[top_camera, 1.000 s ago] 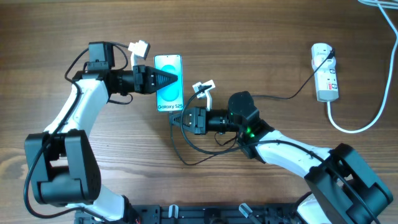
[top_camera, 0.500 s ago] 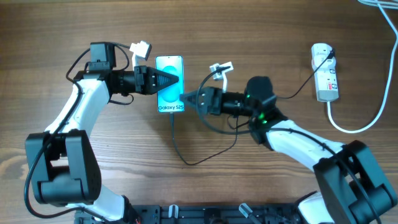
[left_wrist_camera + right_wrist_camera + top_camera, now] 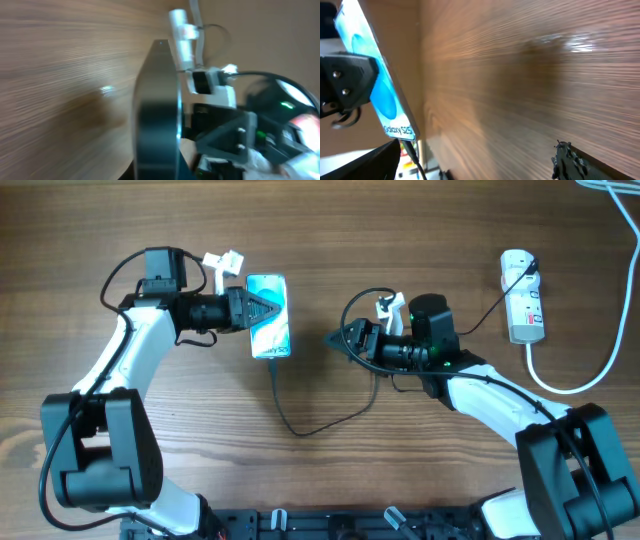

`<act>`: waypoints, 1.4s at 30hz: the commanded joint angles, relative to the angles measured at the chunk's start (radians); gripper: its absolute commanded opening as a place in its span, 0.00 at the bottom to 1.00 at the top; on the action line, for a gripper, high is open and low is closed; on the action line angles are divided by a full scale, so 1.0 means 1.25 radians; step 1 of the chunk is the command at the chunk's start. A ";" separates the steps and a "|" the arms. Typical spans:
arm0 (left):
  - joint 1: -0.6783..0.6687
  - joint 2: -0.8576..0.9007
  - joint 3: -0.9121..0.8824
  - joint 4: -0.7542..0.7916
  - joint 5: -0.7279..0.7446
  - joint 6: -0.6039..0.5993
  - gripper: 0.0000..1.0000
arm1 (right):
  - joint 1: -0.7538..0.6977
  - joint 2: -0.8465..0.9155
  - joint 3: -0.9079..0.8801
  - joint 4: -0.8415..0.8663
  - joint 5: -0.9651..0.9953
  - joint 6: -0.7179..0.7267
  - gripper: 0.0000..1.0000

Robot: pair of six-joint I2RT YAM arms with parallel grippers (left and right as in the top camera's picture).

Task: Plug charger to phone and switch on socket
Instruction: 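Release the plug and withdraw the right gripper to the right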

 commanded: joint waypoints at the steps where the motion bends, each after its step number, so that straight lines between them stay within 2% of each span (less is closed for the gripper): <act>1: -0.014 -0.013 -0.002 -0.020 -0.185 -0.040 0.04 | -0.002 0.009 0.003 -0.009 0.084 -0.019 1.00; 5: -0.062 0.003 -0.002 -0.021 -0.339 -0.111 0.04 | -0.002 0.009 0.003 -0.027 0.136 -0.019 1.00; 9: -0.123 0.023 -0.002 -0.008 -0.427 -0.118 0.04 | -0.002 0.009 0.003 -0.050 0.190 -0.014 1.00; 14: -0.168 0.032 -0.002 0.005 -0.594 -0.191 0.04 | -0.002 0.009 0.003 -0.050 0.292 0.081 1.00; 19: -0.181 0.063 -0.002 0.003 -0.677 -0.249 0.04 | -0.002 0.009 0.003 -0.050 0.371 0.089 1.00; 30: -0.181 0.094 -0.002 0.005 -0.716 -0.262 0.05 | -0.002 0.009 0.003 -0.050 0.371 0.089 1.00; 36: -0.181 0.111 -0.002 0.005 -0.715 -0.261 0.23 | -0.002 0.009 0.003 -0.050 0.371 0.089 0.99; 42: -0.181 0.111 -0.002 0.006 -0.715 -0.261 0.25 | -0.002 0.009 0.003 -0.050 0.371 0.089 1.00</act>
